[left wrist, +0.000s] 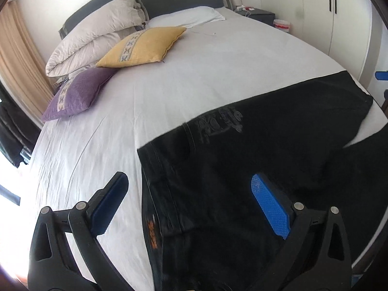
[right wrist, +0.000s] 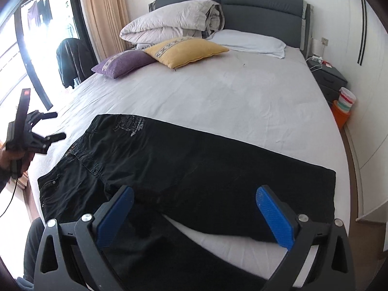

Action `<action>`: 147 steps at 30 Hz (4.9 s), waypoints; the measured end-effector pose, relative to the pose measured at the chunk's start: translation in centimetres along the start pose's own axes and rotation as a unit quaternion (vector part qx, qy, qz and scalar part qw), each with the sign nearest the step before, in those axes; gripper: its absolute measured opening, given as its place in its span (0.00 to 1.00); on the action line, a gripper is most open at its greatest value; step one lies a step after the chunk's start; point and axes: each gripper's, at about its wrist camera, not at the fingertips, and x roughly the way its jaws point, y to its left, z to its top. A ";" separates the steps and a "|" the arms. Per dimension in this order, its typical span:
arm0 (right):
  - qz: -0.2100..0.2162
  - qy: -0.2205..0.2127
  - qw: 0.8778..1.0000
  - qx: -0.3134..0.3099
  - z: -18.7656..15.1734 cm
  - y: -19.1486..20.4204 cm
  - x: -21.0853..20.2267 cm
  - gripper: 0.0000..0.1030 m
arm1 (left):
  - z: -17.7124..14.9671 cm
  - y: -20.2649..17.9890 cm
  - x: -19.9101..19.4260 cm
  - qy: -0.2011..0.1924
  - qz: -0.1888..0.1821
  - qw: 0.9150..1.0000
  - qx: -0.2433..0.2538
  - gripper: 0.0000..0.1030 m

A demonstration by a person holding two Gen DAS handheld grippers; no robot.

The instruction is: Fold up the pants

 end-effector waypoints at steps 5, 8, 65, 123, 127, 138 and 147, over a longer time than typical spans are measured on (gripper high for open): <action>0.026 0.023 0.999 -0.019 2.6 -2.6 5.7 1.00 | 7.0 2.7 9.4 0.043 -0.045 0.994 0.087 1.00; 0.043 0.043 0.997 -0.038 4.0 -3.8 9.0 0.99 | 9.6 4.1 14.1 0.069 -0.106 0.987 0.093 0.98; 0.077 0.192 0.939 -0.275 8.0 -0.8 20.1 0.05 | 2.8 1.0 7.0 -0.078 -0.133 0.959 0.237 0.08; -0.139 0.109 0.929 -0.326 -18.3 21.1 1.8 0.05 | -29.2 -8.0 -11.5 -0.086 -0.107 0.981 0.141 0.08; -0.142 0.111 0.931 -0.316 -18.6 21.1 2.5 0.05 | -28.9 -8.3 -10.8 -0.076 -0.098 0.980 0.157 0.08; -0.151 0.091 0.939 -0.295 -19.5 21.6 2.1 0.06 | -27.7 -8.5 -12.7 -0.066 -0.099 0.982 0.146 0.16; -0.155 0.079 0.939 -0.298 -20.4 21.8 1.6 0.08 | -26.5 -7.4 -15.1 -0.088 -0.131 0.984 0.083 0.51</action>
